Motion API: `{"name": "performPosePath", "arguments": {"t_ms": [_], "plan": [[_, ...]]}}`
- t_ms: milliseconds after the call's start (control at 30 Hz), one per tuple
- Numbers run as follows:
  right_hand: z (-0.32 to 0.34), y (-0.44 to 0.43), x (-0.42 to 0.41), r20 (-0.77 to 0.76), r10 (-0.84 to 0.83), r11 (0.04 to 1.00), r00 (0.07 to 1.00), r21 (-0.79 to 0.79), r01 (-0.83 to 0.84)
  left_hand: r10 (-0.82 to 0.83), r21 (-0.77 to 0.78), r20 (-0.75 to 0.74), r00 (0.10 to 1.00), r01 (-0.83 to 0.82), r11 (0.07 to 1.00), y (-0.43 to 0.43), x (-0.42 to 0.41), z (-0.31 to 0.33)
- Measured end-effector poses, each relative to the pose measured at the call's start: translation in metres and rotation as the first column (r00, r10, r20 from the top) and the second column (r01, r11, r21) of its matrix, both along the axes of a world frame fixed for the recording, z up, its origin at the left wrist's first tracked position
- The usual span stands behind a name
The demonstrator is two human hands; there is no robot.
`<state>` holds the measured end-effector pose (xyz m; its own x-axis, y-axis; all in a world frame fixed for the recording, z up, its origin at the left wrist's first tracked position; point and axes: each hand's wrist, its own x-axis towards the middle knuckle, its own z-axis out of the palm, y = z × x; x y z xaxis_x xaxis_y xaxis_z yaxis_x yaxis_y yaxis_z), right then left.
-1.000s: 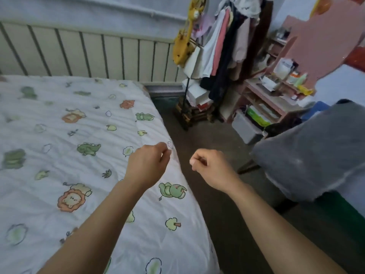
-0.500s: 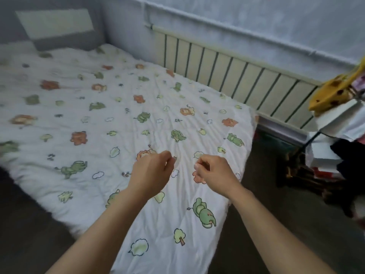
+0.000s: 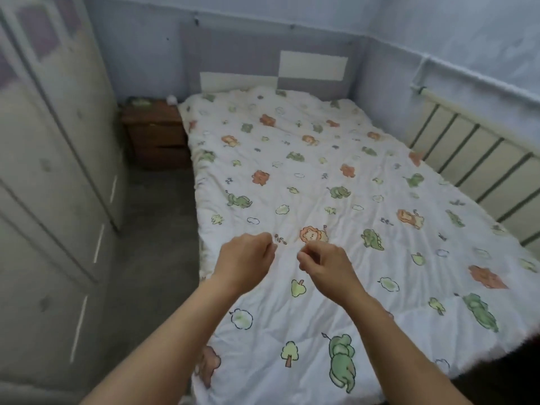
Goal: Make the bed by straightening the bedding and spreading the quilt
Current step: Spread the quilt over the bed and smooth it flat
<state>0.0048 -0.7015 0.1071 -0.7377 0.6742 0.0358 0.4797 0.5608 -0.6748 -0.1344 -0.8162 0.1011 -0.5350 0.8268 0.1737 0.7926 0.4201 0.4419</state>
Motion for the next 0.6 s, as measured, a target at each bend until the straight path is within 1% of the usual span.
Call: {"name": "performPosePath", "arguments": {"t_ms": [67, 233, 400, 600], "plan": [[-0.011, -0.006, 0.012, 0.009, 0.088, 0.996, 0.996, -0.001, -0.088, 0.074, -0.010, 0.005, 0.997, -0.074, 0.997, -0.019, 0.028, -0.010], [-0.035, -0.018, 0.031, 0.048, 0.211, 0.977, 0.976, -0.020, -0.210, 0.174, -0.040, 0.015, 0.985, -0.173, 0.984, -0.043, 0.067, -0.027], [-0.065, -0.029, 0.033, 0.084, 0.270, 0.963, 0.959, -0.015, -0.269, 0.239, -0.042, 0.030, 0.970, -0.238, 0.970, -0.061, 0.081, -0.055], [-0.131, -0.045, 0.037, 0.138, 0.295, 0.956, 0.946, -0.036, -0.292, 0.337, -0.125, 0.117, 0.934, -0.323, 0.938, -0.085, 0.093, -0.122]]}}
